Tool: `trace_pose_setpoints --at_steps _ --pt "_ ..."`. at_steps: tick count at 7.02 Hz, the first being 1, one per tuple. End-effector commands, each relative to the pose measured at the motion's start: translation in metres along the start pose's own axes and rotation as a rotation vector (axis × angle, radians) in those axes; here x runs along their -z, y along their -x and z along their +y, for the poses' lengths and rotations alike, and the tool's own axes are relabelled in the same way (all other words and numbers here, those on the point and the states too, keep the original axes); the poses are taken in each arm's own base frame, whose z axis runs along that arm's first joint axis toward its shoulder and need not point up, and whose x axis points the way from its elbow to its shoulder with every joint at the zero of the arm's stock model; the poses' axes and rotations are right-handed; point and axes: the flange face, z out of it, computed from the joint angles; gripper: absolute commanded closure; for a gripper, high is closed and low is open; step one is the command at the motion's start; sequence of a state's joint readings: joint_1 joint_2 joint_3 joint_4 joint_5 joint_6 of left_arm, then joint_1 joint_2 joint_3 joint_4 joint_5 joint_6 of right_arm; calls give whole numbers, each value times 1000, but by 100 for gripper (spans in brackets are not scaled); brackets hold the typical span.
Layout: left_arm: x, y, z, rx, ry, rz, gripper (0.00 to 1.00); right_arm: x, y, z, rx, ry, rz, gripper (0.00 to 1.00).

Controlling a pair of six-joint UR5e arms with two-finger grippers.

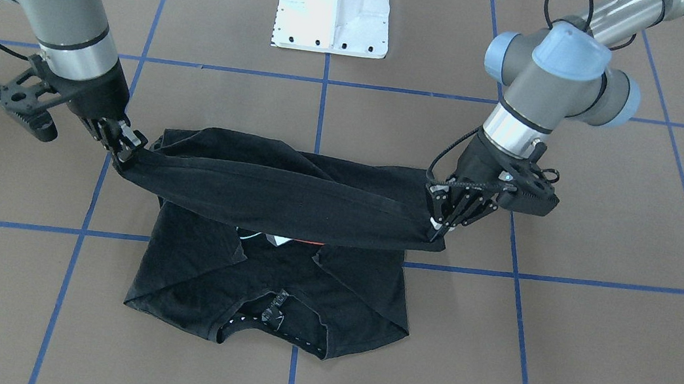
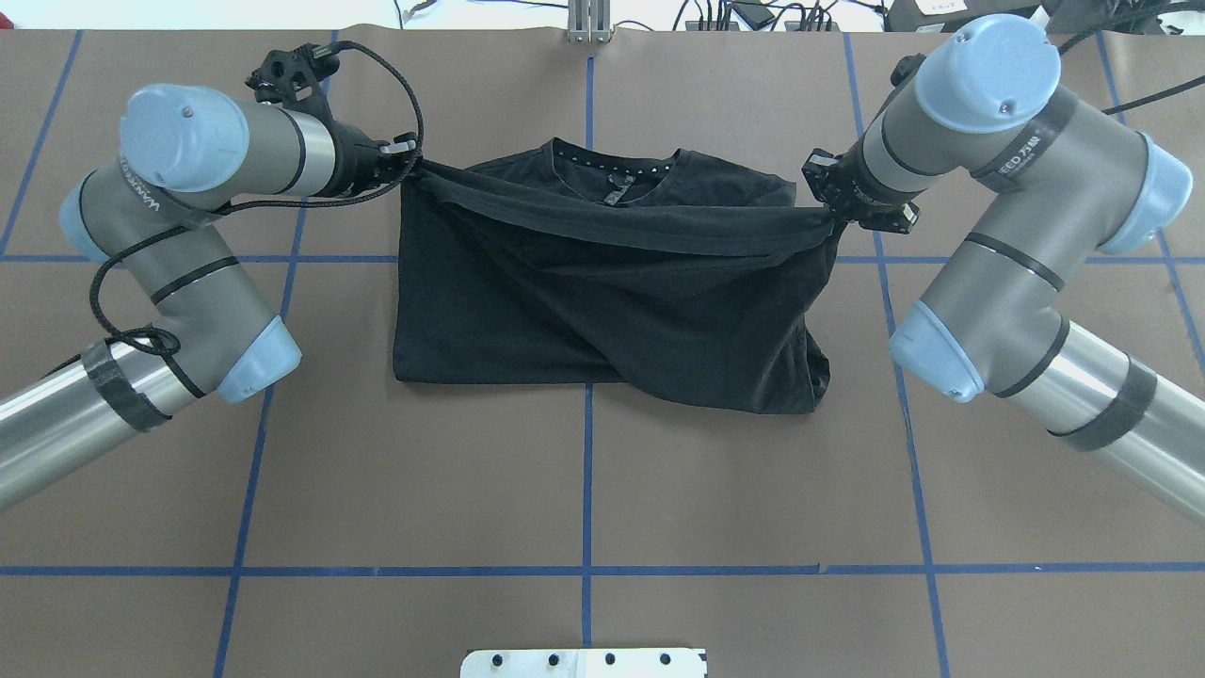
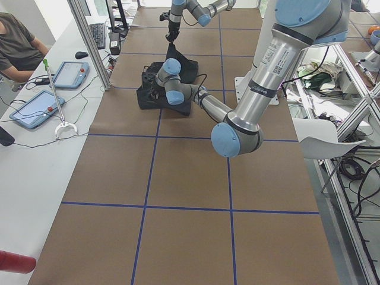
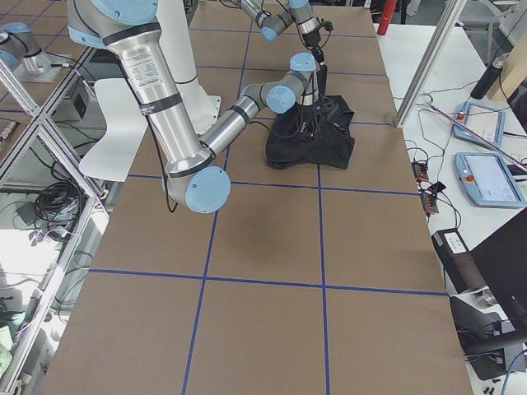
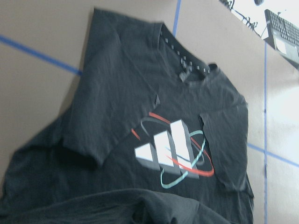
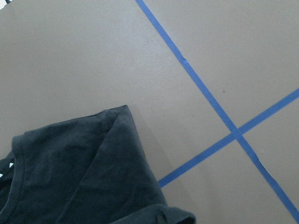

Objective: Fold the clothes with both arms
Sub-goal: 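Lift the hem with both grippers and fold it toward the collar, then open both grippers and raise them off the folded shirt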

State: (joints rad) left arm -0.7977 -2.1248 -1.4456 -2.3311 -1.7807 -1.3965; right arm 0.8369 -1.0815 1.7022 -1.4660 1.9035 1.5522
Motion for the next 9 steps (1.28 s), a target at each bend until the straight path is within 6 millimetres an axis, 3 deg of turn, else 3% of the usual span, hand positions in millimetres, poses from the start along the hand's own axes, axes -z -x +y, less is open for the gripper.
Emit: trace_pose_setpoints --at_steps 1,3,4,5,7,8,9 --pt "-28 8 -16 1 -15 -22 98 -40 26 -28 -4 -28 14 100" --pt "-43 31 -27 1 -34 -6 64 -63 65 -54 19 -97 49 100" --pt "-42 36 -33 1 -45 8 42 -72 72 -66 18 -110 38 71" --pt "-42 37 -34 1 -47 10 39 -76 96 -64 18 -111 5 1" --pt "-31 26 -36 -5 -50 44 39 -70 96 -68 32 -113 -31 0" --pt "-17 14 -37 -12 -55 77 38 -69 72 -65 25 -116 -39 0" --pt "-8 9 -37 -13 -58 90 39 -54 18 -47 40 -109 -80 0"
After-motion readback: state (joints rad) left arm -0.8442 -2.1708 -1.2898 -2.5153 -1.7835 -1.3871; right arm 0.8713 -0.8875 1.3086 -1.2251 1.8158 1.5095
